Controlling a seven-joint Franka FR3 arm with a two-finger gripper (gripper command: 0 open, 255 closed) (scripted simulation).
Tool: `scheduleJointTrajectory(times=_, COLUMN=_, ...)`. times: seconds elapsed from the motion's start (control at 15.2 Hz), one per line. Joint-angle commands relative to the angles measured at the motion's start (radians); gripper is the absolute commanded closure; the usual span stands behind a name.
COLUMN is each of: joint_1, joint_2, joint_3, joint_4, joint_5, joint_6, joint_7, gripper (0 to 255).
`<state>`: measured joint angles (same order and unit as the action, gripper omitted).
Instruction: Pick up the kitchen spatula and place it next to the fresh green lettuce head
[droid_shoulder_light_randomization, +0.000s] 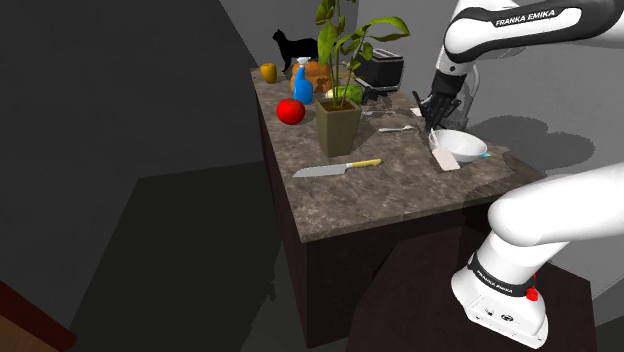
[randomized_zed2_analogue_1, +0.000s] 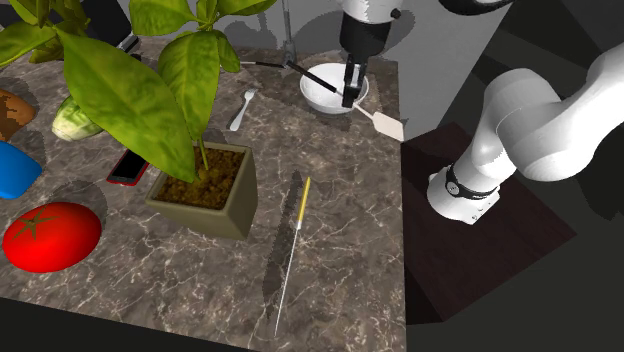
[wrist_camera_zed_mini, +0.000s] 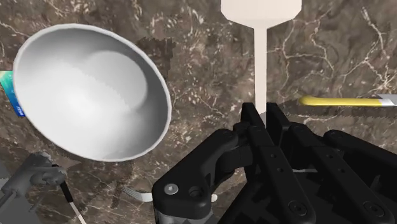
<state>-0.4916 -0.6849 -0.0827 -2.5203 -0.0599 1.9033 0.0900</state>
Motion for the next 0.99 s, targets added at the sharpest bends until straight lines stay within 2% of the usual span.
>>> scheduleJointTrajectory(times=0.0, joint_1=0.0, joint_2=-0.003, joint_3=0.0, joint_4=0.025, joint_5=0.001, joint_6=-0.029, joint_7=-0.001, gripper=255)
scheduleJointTrajectory(times=0.13, joint_1=0.0, joint_2=-0.004, joint_3=0.001, joint_4=0.042, joint_5=0.001, joint_6=-0.046, joint_7=-0.002, gripper=255)
scheduleJointTrajectory(times=0.53, joint_1=0.005, joint_2=0.251, joint_3=-0.033, joint_4=0.235, joint_5=0.006, joint_6=0.018, joint_7=-0.037, gripper=255)
scheduleJointTrajectory(times=0.92, joint_1=0.007, joint_2=0.496, joint_3=-0.063, joint_4=0.467, joint_5=0.031, joint_6=0.029, joint_7=-0.079, gripper=255)
